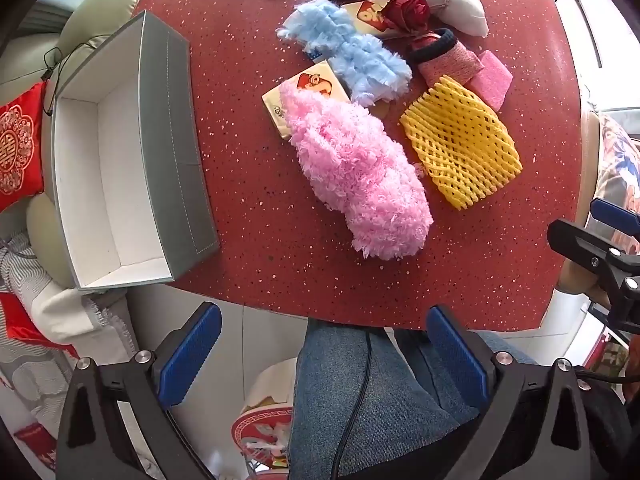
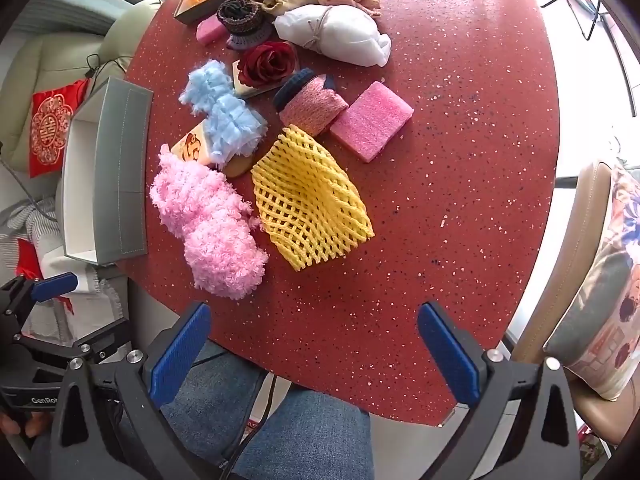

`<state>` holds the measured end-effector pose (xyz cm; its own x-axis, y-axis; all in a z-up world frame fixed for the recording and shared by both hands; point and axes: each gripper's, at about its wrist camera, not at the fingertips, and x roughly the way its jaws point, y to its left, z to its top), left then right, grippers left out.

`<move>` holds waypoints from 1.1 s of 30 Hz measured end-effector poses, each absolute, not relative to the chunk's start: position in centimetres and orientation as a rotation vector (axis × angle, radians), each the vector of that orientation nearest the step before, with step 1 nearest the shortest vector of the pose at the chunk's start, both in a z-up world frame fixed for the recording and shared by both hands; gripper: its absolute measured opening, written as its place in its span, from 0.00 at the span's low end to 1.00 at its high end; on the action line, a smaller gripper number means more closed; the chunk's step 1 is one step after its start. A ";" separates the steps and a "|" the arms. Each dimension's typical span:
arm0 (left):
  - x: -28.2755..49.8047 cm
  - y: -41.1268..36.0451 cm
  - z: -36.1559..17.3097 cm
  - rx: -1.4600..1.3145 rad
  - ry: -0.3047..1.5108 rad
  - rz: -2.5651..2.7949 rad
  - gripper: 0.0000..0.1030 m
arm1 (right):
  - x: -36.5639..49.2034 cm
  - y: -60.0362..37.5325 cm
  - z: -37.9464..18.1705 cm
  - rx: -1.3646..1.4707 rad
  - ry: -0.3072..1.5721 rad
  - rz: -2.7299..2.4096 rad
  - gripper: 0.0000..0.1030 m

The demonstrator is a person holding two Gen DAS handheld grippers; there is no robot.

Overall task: Organize soft objects
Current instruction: 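Move both tools toward the pink fluffy bundle and yellow foam net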

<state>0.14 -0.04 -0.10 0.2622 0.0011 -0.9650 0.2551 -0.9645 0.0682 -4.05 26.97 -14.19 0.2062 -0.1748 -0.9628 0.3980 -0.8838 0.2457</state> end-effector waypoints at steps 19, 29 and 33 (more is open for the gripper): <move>2.3 -2.2 -2.3 2.267 0.376 -1.693 1.00 | -2.2 27.5 -16.4 2.078 0.263 -1.728 1.00; 2.2 -2.7 -2.2 2.199 0.320 -1.749 1.00 | -1.7 27.9 -18.4 2.140 0.252 -1.698 1.00; 1.7 -2.8 -2.8 2.179 0.328 -1.730 1.00 | -1.3 27.6 -19.3 2.098 0.218 -1.723 1.00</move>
<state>1.73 -2.79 -2.79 0.2324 -0.0290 -0.9722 0.3828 -0.9161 0.1189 -1.31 27.56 -19.27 0.2215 -0.1388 -0.9652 0.3746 -0.9018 0.2156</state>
